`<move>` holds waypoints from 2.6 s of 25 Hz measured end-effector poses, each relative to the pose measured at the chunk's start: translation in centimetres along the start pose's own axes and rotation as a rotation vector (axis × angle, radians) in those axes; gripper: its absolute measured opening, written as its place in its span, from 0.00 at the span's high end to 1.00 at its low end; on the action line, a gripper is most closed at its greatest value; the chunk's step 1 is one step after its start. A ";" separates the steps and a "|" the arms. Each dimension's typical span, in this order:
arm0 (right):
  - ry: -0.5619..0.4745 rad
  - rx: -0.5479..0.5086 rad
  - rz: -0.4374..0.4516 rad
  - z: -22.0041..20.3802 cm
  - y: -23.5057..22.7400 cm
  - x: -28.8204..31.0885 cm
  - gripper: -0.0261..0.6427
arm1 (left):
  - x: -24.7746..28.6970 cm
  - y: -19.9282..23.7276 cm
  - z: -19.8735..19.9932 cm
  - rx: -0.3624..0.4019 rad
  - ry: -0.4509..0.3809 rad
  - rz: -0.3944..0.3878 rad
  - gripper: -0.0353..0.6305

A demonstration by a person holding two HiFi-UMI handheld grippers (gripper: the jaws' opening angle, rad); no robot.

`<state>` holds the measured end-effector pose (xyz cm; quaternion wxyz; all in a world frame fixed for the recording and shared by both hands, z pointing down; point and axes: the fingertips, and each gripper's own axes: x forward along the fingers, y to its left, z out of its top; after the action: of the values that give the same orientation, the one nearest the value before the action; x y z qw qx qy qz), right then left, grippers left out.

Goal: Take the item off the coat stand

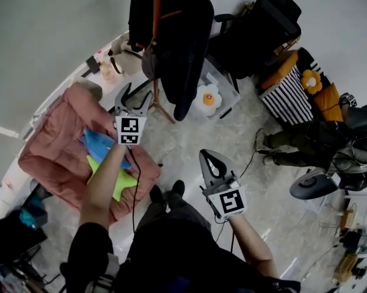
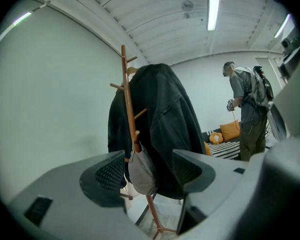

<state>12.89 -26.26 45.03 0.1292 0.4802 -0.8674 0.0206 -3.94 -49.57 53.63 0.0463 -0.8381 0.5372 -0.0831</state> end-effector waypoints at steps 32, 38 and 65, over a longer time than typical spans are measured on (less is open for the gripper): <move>0.131 0.051 0.008 -4.1 -5.2 5.1 0.93 | 20.8 2.8 -8.0 0.033 0.177 0.019 0.50; 0.149 0.062 -0.001 -5.0 -6.1 5.3 0.93 | 21.4 3.0 -9.2 0.007 0.221 0.029 0.66; 0.154 0.072 0.007 -5.1 -6.6 5.8 0.93 | 19.3 5.4 -6.9 0.001 0.152 0.026 0.91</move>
<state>16.54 -33.77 50.83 0.1778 0.4787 -0.8552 0.0891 -2.22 -69.24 61.25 0.0069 -0.8223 0.5499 -0.1461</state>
